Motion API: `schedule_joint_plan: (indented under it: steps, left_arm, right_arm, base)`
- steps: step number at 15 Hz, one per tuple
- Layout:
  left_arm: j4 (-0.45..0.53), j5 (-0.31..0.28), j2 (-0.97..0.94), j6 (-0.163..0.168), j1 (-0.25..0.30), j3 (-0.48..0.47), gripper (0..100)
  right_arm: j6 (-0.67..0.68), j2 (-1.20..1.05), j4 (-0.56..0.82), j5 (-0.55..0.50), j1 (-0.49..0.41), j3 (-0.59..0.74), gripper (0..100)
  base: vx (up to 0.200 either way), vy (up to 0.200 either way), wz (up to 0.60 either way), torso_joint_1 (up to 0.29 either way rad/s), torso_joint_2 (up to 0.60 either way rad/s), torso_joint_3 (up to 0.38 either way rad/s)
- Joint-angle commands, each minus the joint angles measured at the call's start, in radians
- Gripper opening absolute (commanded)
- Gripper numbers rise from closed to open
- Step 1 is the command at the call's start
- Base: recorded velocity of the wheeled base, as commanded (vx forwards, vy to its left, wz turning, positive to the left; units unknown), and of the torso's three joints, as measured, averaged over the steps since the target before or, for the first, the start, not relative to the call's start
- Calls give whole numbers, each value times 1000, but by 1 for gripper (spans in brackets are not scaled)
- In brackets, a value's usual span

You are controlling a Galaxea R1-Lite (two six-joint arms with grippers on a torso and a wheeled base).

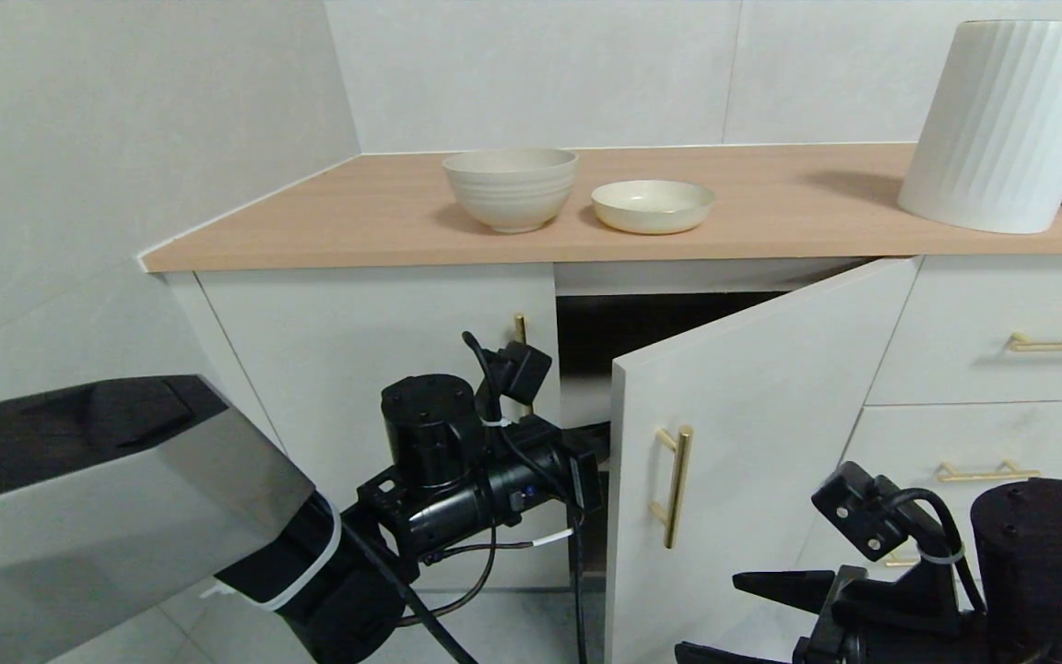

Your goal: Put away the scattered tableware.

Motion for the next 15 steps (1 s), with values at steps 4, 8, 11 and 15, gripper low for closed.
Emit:
schedule_joint_plan:
  steps: [4,8,11,15]
  left_arm:
    - [1,2,10,-1,-4,-15,0]
    - [1,1,39,-1,-5,-41,0]
    - [4,1,77,-1,-5,-86,0]
    - [5,1,97,1,-22,-120,0]
  right_arm:
    - [0,0,-1,1,1,0,100]
    - [0,-1,-1,1,2,0,100]
    - [0,-1,-1,1,2,3,100]
    - [0,-1,-6,1,13,4,100]
  base:
    - [-200,0,0,4,2,-1]
    - [-50,0,0,-1,1,1]
    - [0,0,0,0,0,0]
    - [0,0,0,0,0,0]
